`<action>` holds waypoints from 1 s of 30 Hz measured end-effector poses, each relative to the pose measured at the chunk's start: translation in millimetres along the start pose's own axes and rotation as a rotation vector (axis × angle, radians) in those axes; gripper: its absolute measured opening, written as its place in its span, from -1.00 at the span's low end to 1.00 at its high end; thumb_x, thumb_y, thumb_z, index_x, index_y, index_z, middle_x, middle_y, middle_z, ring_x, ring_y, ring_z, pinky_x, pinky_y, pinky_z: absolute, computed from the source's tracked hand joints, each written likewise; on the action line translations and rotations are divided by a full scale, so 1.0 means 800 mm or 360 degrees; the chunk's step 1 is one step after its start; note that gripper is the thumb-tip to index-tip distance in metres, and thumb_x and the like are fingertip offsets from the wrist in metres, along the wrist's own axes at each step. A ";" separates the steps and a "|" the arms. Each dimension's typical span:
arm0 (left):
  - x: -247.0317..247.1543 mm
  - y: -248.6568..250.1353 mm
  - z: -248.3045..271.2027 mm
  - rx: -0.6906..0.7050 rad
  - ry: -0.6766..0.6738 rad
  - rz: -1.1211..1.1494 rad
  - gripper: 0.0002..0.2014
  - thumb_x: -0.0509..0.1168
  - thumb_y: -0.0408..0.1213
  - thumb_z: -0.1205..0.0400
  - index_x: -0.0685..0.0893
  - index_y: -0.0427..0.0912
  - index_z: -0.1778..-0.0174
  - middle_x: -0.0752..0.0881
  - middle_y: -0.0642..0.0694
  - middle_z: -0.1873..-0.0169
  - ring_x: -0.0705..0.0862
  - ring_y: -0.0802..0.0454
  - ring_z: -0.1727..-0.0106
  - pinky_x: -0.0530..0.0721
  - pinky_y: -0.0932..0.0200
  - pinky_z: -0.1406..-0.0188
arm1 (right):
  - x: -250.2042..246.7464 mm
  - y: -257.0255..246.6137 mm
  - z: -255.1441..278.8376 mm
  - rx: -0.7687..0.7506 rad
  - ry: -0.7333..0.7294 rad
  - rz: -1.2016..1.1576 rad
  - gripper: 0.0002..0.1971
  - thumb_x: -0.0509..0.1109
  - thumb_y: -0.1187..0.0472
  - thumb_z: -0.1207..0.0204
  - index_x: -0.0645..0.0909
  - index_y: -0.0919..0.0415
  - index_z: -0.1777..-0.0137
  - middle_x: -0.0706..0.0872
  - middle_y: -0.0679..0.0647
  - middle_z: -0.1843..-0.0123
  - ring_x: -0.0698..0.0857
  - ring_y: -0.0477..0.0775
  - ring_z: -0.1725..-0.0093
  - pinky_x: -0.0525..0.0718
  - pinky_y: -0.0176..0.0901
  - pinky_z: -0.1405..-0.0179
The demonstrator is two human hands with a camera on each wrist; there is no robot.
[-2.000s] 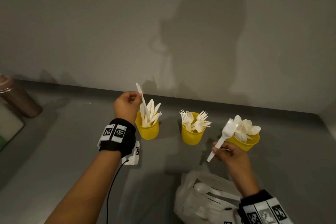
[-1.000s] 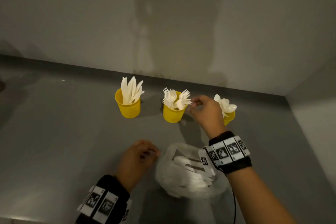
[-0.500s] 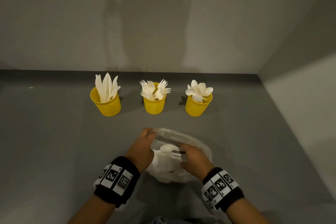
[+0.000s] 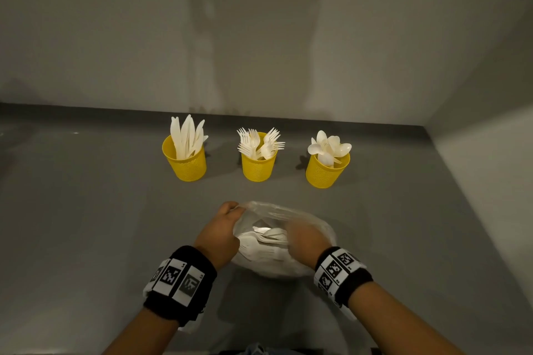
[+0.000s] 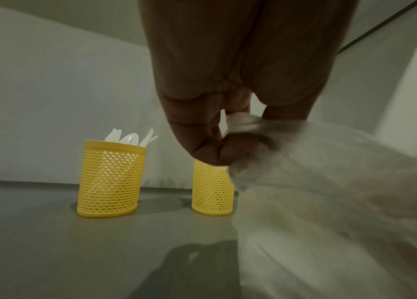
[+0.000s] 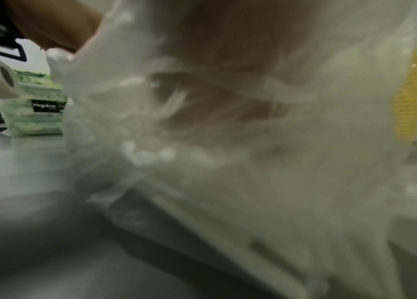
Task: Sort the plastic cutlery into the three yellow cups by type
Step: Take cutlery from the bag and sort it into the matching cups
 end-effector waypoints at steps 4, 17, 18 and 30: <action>-0.009 -0.014 0.004 -0.0059 0.0039 -0.0041 -0.33 0.18 -0.60 -0.39 0.36 -0.13 -0.46 0.33 -0.14 -0.43 0.47 -0.16 -0.36 0.43 0.23 -0.23 | -0.003 -0.007 -0.010 -0.0100 -0.0052 0.0086 -0.77 0.27 0.30 -0.47 0.54 0.26 -0.12 0.68 0.23 -0.19 0.62 0.24 -0.23 0.51 -0.03 -0.24; -0.021 -0.022 -0.001 -0.0134 0.0066 -0.0008 -0.29 0.21 -0.52 -0.48 0.16 -0.13 -0.56 0.26 -0.24 -0.51 0.47 -0.25 -0.41 0.44 0.06 -0.36 | -0.016 -0.029 -0.002 -0.0332 0.0028 0.0238 -0.74 0.11 0.36 -0.52 0.43 0.36 -0.19 0.63 0.34 -0.20 0.60 0.30 -0.17 0.44 0.01 -0.12; -0.023 -0.026 -0.001 -0.0133 0.0071 -0.0013 -0.31 0.20 -0.50 -0.50 0.16 -0.14 -0.56 0.26 -0.25 -0.51 0.47 -0.25 -0.41 0.43 0.05 -0.38 | -0.019 -0.025 0.004 -0.0384 0.0043 0.0178 -0.74 0.13 0.36 -0.50 0.43 0.35 -0.18 0.61 0.33 -0.19 0.59 0.30 -0.15 0.43 0.00 -0.08; -0.029 -0.058 0.000 -0.0279 -0.0035 -0.0176 -0.24 0.22 -0.53 -0.47 0.10 -0.13 -0.59 0.21 -0.23 -0.55 0.45 -0.22 -0.45 0.44 0.09 -0.39 | -0.054 -0.007 0.041 -0.0412 0.0292 -0.1039 -0.80 0.09 0.23 -0.65 0.38 -0.01 -0.20 0.55 -0.31 -0.07 0.50 -0.57 -0.09 0.42 -0.47 -0.18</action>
Point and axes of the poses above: each hand's wrist, its own z-axis away from the middle knuckle, its own x-axis out of the palm, y = z × x, the point moved 1 cm from there along -z, towards the middle knuckle
